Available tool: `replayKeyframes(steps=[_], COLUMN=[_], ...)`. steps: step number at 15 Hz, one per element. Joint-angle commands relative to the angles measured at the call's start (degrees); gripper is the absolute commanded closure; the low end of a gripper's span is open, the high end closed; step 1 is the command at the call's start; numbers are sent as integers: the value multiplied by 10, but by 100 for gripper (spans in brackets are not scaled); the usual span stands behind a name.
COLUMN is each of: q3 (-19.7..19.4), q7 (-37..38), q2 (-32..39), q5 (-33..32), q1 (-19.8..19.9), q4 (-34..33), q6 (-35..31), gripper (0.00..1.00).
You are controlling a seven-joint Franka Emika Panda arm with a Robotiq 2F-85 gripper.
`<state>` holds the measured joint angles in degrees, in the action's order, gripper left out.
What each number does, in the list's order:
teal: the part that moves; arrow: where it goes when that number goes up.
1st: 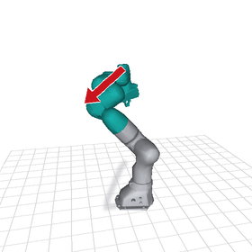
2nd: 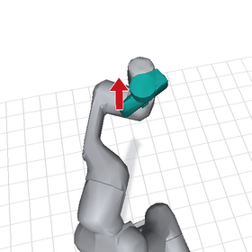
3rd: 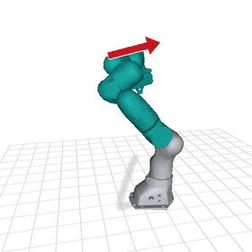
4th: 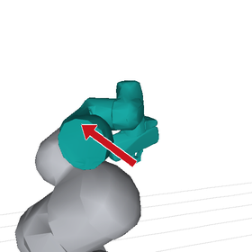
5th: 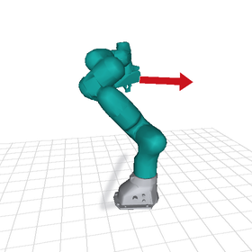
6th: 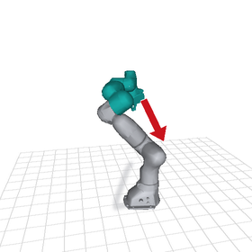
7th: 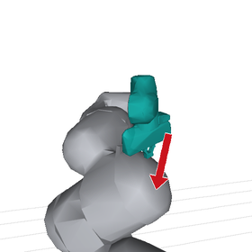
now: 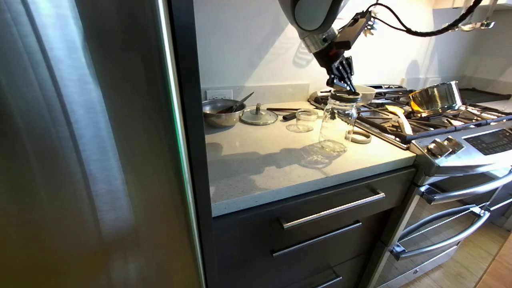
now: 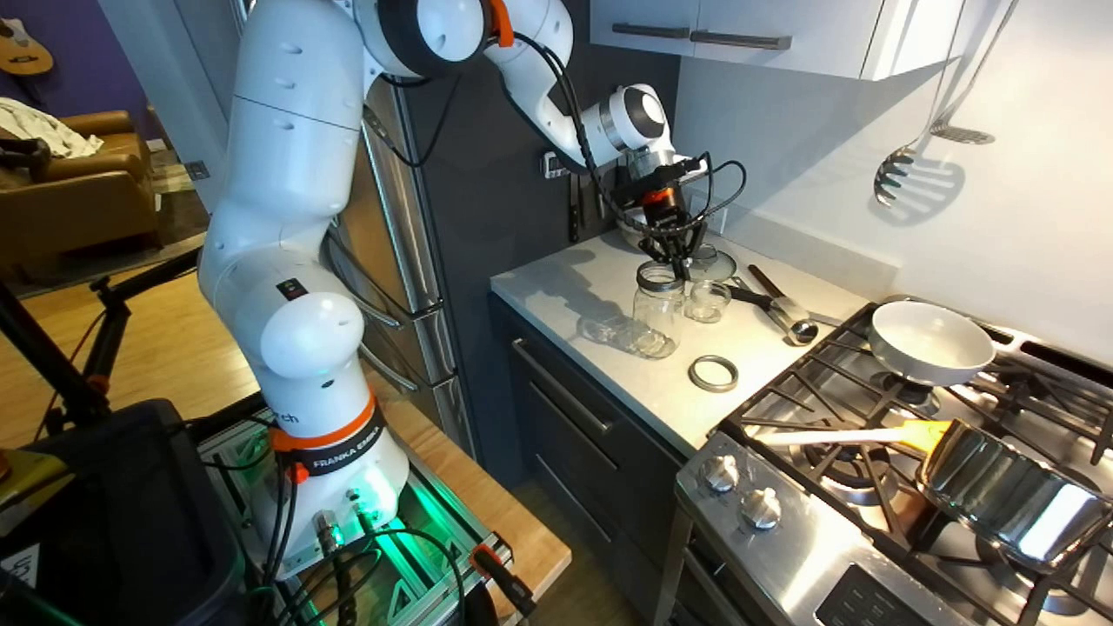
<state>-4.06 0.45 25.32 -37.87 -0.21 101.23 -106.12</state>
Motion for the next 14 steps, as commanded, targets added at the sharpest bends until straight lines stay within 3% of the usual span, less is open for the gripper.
replayKeyframes(steps=[1,14], q3=[-1,1], q7=[12,-19], q2=[-4,9], q5=[1,33], q1=[5,14], q4=[14,-15], q6=[-20,-6], gripper=[98,98])
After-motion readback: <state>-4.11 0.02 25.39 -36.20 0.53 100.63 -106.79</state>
